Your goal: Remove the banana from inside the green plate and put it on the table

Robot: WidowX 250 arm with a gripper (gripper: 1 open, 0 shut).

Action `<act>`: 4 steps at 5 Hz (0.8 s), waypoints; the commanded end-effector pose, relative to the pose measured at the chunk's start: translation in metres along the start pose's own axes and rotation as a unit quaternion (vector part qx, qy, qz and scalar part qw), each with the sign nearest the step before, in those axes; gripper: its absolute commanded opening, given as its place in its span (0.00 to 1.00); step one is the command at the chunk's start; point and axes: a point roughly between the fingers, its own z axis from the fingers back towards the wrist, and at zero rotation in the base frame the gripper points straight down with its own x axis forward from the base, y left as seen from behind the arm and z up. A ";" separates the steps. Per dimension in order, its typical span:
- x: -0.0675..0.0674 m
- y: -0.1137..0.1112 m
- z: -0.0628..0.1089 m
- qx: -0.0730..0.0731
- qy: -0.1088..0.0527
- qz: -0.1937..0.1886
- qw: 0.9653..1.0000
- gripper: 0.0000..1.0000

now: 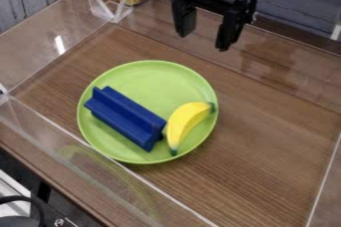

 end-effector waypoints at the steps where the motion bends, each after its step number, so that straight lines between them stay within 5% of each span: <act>1: -0.005 -0.006 -0.007 -0.002 -0.002 0.025 1.000 1.00; 2: -0.024 -0.018 -0.003 -0.003 -0.022 0.032 0.999 1.00; 4: -0.035 -0.030 -0.009 -0.008 -0.042 0.016 0.999 1.00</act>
